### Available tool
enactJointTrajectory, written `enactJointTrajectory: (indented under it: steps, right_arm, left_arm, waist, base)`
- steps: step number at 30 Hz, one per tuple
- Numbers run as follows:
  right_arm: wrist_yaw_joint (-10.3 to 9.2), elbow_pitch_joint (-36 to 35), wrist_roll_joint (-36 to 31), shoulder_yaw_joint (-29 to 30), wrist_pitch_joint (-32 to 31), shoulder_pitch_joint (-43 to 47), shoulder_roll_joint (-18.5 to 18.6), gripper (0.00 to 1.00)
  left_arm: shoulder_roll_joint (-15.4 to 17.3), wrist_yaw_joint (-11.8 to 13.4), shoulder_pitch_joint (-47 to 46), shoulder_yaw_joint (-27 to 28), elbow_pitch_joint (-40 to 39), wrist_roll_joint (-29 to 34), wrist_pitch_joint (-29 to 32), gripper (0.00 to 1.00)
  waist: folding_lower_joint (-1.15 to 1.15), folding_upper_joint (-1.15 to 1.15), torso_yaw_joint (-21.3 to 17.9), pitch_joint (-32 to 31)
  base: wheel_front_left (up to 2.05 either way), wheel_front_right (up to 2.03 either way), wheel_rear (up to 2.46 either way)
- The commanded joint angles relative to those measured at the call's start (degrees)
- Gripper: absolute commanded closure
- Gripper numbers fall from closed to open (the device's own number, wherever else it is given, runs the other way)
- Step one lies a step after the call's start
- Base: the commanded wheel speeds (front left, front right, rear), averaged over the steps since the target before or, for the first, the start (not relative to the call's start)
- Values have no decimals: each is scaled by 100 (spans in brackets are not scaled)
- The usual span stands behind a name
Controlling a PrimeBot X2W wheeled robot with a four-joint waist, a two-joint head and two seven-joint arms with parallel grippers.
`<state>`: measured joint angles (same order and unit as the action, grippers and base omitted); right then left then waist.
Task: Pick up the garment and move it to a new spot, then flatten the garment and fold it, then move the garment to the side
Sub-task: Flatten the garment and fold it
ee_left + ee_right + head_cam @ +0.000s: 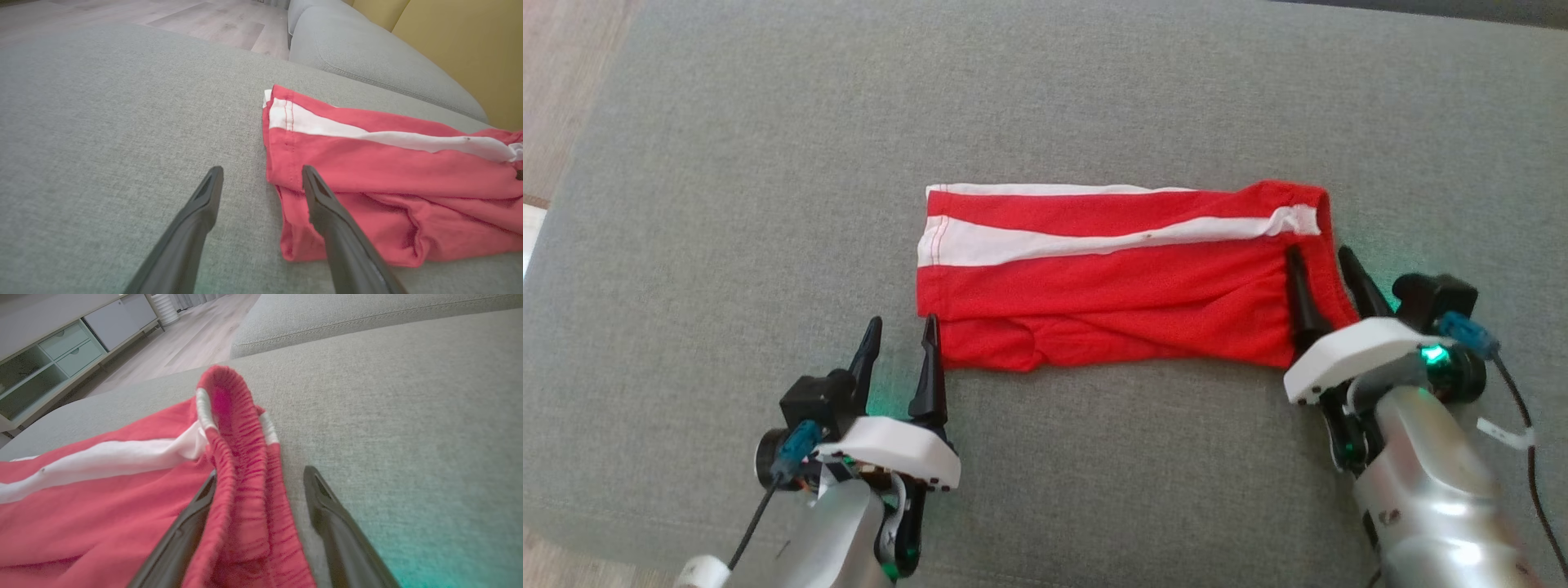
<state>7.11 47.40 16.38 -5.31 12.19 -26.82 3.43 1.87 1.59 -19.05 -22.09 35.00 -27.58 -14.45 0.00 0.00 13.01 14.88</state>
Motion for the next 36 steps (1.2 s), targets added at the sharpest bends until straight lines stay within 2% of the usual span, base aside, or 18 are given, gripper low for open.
enactJointTrajectory:
  steps: [1, 2, 9, 14, 17, 21, 25, 28, 29, 32, 36]
  right_arm:
    - [37, 124, 102, -172, 4, 44, -55, 90]
    - [37, 182, 174, -213, 14, 63, -55, 100]
    - [37, 300, 595, -154, 189, 91, 59, 100]
    - [37, 74, 832, 212, 267, 140, 532, 100]
    - [37, -390, 1013, 145, 276, 193, 680, 100]
    - [37, -1244, 1751, -437, 34, 358, 460, 100]
    - [37, -2127, 2338, -1086, -387, 541, 360, 100]
    - [37, -2482, 2537, -1410, -668, 615, 263, 100]
    - [37, -2482, 2537, -1410, -668, 615, 263, 100]
    - [37, -2494, 2444, -1559, -761, 597, 192, 100]
    - [37, -2116, 2225, -1432, -672, 517, 82, 100]
  left_arm:
    - [101, 25, -8, 172, -157, 59, -54, 0]
    - [101, 24, 10, 184, -164, 67, -54, 0]
    - [101, -9, 171, 223, -181, 145, -54, 0]
    - [101, -58, 271, 194, -192, 148, -54, 0]
    - [101, -82, 356, 122, -142, 133, -54, 0]
    - [101, -95, 483, -28, -99, 60, -54, 0]
    - [101, -96, 583, -243, -69, -32, -54, 0]
    - [101, -67, 625, -366, -62, -86, -54, 0]
    - [101, -67, 625, -366, -62, -86, -54, 0]
    - [101, -47, 660, -486, -48, -91, -54, 0]
    - [101, -58, 711, -590, -56, -130, -54, 0]
  waist:
    - [0, 0, 8, 15]
    - [0, 0, -1, 16]
    - [0, 0, -196, -51]
    - [0, 0, -386, -204]
    - [0, 0, -481, -334]
    - [0, 0, -476, -476]
    - [0, 0, -279, -583]
    - [0, 0, 1, -641]
    - [0, 0, 1, -641]
    - [0, 0, 369, -680]
    - [0, 0, 845, -675]
  base:
    - [0, 0, 0]
    - [0, 0, 0]
    - [0, 0, 0]
    - [0, 0, 0]
    - [0, 0, 0]
    - [0, 0, 0]
    - [0, 0, 0]
    - [0, 0, 0]
    - [0, 0, 0]
    - [0, 0, 0]
    - [0, 0, 0]
